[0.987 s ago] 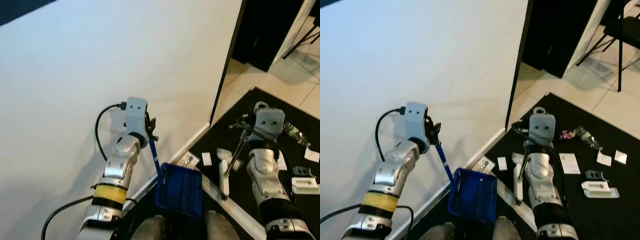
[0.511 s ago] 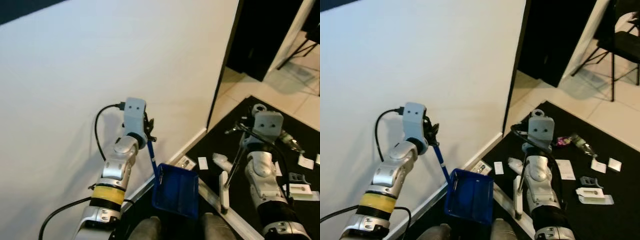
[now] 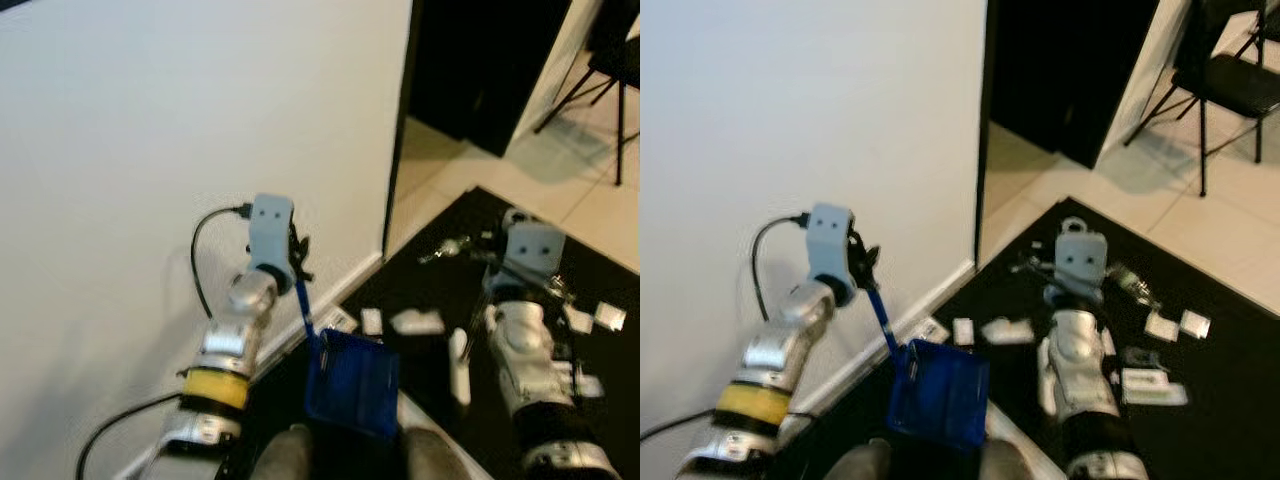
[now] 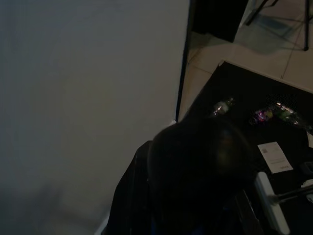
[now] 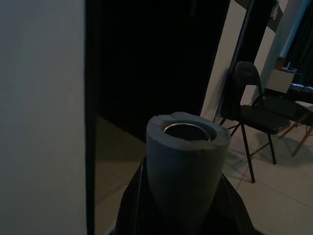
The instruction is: Sweep floor
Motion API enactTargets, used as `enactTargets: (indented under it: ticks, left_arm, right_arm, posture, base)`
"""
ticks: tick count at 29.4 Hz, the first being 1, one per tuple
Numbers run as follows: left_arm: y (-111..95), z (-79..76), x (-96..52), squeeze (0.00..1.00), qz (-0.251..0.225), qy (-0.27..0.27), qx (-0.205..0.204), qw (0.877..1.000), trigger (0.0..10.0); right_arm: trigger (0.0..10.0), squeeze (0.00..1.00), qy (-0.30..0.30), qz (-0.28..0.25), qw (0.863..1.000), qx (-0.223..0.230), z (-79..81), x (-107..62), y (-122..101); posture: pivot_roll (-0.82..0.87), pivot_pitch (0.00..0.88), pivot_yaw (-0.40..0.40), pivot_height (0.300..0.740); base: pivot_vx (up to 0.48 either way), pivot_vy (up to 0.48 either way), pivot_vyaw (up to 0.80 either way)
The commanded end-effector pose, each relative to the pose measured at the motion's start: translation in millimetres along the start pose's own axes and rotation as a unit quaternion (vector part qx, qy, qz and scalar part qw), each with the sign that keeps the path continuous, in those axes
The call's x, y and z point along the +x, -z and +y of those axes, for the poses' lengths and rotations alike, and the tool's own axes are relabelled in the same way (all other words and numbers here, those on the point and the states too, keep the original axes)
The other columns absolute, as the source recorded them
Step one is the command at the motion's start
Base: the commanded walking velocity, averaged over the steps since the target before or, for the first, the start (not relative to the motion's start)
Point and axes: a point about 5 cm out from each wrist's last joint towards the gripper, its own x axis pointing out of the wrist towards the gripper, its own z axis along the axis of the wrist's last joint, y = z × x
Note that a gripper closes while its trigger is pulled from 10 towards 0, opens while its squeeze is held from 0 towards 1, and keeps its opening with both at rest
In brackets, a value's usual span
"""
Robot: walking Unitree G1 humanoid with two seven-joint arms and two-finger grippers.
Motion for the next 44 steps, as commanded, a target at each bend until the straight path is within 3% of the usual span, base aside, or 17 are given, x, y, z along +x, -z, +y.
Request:
enactTargets:
  ticks: [1, 28, 44]
  left_arm:
    - [-7.0, 0.6, 0.0, 0.00, -0.012, 0.000, 0.008, 1.000, 10.0]
    - [-6.4, 1.1, 0.1, 0.00, -0.009, -0.001, 0.007, 1.000, 10.0]
    - [-7.4, 0.7, 1.2, 0.00, -0.013, 0.000, 0.004, 1.000, 10.0]
  right_arm:
    - [10.0, 0.00, 0.002, -0.014, 1.000, 0.001, -0.7, 2.0, -5.7]
    - [10.0, 0.00, 0.002, -0.014, 1.000, 0.002, 0.2, 1.2, -5.2]
    - [10.0, 0.00, 0.002, -0.015, 1.000, 0.001, 0.0, 1.7, -5.5]
  posture:
    - [-0.08, 0.051, 0.070, 0.740]
    - [-0.08, 0.052, 0.072, 0.740]
    - [-0.08, 0.046, 0.073, 0.740]
  base:
    - [0.000, -0.360, 0.00]
    - [0.000, -0.324, 0.00]
    - [0.000, 0.000, 0.00]
